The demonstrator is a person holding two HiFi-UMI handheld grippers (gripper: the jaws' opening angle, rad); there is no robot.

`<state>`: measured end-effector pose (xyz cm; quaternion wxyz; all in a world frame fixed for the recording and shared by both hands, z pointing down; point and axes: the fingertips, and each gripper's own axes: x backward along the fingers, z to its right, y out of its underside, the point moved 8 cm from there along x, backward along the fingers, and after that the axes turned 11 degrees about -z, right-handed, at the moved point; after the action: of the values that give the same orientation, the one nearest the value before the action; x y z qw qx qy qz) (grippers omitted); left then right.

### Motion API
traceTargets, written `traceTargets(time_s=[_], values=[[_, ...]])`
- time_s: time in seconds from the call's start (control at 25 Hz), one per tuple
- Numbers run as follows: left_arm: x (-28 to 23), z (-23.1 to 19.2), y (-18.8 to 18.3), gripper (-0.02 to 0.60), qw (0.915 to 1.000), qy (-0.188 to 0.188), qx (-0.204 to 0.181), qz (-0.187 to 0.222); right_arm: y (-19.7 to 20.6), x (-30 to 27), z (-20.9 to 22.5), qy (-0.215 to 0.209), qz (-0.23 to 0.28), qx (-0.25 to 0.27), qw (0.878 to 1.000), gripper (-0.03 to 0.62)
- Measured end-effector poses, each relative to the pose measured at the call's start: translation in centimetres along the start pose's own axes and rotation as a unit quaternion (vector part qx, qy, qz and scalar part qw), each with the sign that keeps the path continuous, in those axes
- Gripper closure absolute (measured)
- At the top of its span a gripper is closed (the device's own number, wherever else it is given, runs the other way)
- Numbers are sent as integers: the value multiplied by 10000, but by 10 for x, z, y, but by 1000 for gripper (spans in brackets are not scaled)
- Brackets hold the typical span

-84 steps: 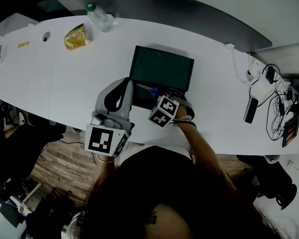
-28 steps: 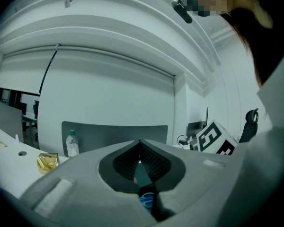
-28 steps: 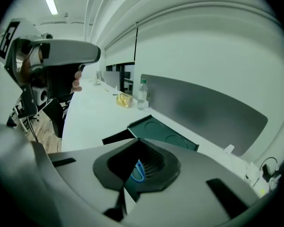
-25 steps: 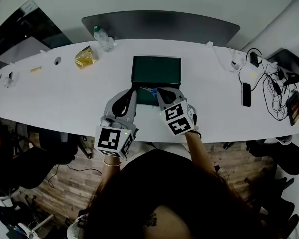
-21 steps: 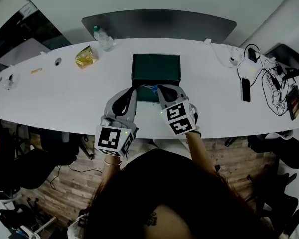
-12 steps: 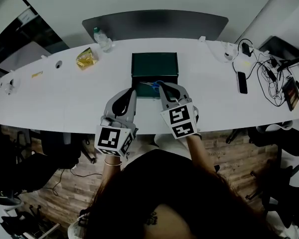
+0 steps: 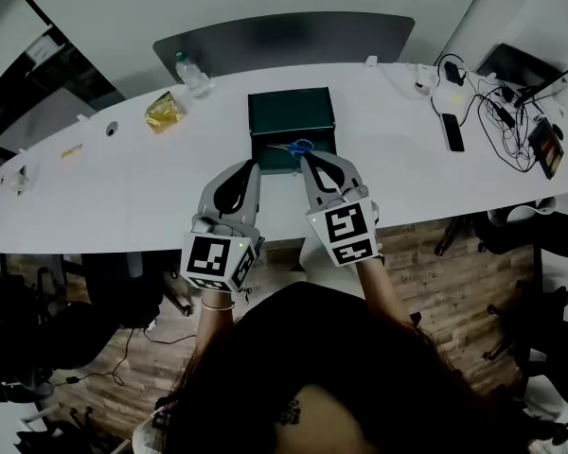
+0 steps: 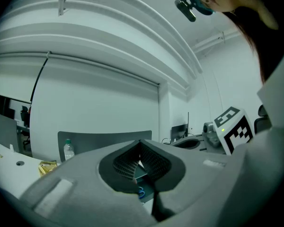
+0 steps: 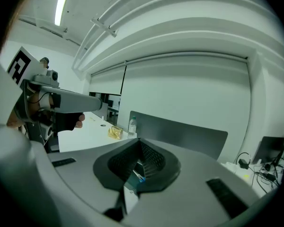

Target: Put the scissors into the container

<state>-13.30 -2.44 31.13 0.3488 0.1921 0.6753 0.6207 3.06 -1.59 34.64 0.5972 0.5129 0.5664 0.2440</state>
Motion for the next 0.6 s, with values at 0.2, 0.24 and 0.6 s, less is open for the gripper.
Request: traceTargets(time_s=[0.2,0.24,0.6], values=[[18,2,-2,570,9999,87,-57,67,-5,18,-15,170,137,20,9998,585],[21,2,-3,570,9999,94,-63,82,-6,21,-18,189,159,18,9997,585],[42,7,-2,570,9997,105,-120,190,-12,48,-34,239,448,-97,9987,585]])
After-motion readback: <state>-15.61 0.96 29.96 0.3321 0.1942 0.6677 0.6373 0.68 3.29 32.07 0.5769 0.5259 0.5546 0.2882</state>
